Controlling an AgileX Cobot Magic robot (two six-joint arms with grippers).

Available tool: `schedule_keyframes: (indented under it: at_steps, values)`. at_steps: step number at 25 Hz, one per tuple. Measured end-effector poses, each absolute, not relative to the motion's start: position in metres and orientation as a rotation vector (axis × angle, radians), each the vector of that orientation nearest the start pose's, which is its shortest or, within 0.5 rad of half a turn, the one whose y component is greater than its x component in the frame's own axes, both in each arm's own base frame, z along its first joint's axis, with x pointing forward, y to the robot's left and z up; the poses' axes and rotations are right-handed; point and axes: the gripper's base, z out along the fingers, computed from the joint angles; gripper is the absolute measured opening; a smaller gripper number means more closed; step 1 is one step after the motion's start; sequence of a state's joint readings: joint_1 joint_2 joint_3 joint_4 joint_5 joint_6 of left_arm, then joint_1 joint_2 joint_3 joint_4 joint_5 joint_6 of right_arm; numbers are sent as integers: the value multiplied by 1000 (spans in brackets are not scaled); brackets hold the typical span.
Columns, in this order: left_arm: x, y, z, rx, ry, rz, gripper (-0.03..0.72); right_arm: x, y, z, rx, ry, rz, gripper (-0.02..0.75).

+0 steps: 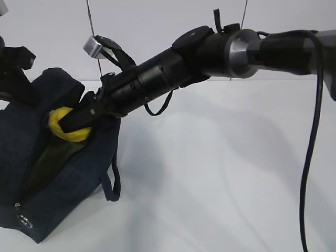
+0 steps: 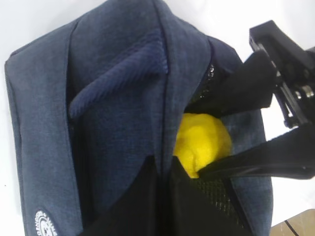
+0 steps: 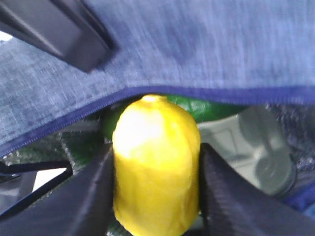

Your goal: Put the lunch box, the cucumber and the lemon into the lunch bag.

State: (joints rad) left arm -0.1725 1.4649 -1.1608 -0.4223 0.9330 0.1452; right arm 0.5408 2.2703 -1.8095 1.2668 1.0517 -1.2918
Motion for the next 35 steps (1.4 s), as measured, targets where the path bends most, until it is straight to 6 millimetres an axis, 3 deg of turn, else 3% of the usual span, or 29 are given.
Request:
schedule_keyframes:
  at_steps: [8, 15, 20, 24, 29, 35]
  values:
    - [286, -81, 298, 198, 2680, -540, -7, 379, 315, 205, -1330, 1844, 1272, 477]
    - [286, -81, 298, 205, 2679, -541, -7, 376, 316, 212, -1393, 1802, 1310, 486]
    - [286, -81, 298, 205, 2679, -541, -7, 375, 314, 222, -1533, 1800, 1242, 486]
    - [286, -81, 298, 205, 2679, -541, -7, 380, 307, 237, -1605, 1934, 1074, 486]
    - [286, -81, 298, 207, 2679, -541, -7, 388, 298, 273, -1512, 2097, 867, 486]
    - [286, -81, 298, 207, 2677, -540, -7, 395, 289, 277, -1263, 2374, 744, 486]
